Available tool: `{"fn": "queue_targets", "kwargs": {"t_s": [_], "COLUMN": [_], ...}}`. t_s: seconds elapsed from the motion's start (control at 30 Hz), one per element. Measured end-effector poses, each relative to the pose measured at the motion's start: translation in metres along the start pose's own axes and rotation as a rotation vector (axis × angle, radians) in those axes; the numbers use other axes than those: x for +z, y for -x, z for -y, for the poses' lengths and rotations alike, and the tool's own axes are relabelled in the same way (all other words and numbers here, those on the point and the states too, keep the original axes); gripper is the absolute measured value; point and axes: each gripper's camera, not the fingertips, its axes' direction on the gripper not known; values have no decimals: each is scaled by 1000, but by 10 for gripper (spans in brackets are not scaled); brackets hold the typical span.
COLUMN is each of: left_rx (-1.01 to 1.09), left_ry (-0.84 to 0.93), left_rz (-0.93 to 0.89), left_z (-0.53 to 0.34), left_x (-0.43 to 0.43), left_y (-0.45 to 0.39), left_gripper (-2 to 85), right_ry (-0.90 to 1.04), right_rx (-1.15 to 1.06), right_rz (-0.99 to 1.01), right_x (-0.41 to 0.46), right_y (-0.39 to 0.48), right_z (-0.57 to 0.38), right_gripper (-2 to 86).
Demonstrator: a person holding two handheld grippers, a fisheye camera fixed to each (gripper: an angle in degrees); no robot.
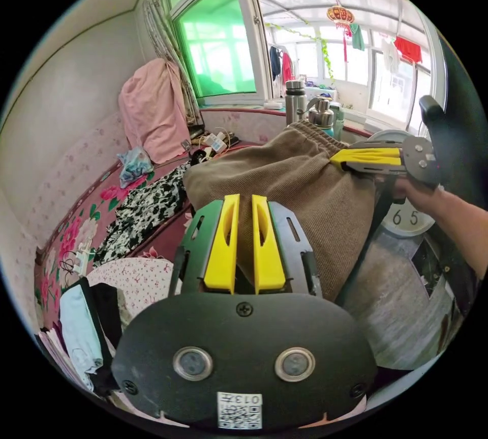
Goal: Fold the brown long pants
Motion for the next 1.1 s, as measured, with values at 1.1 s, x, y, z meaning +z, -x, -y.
{"fn": "queue_targets", "kwargs": {"t_s": [1.1], "left_rx": [-460], "left_ry": [188], "left_rz": [77], "left_z": [-440], "left_x": [-187], "left_y": [87], "left_gripper": [12], "right_ry": [-224], "right_rx": [-48], "right_rz": [146], "right_x": [-69], "right_y": [341], "right_z": [-44], "right_gripper": [21]}}
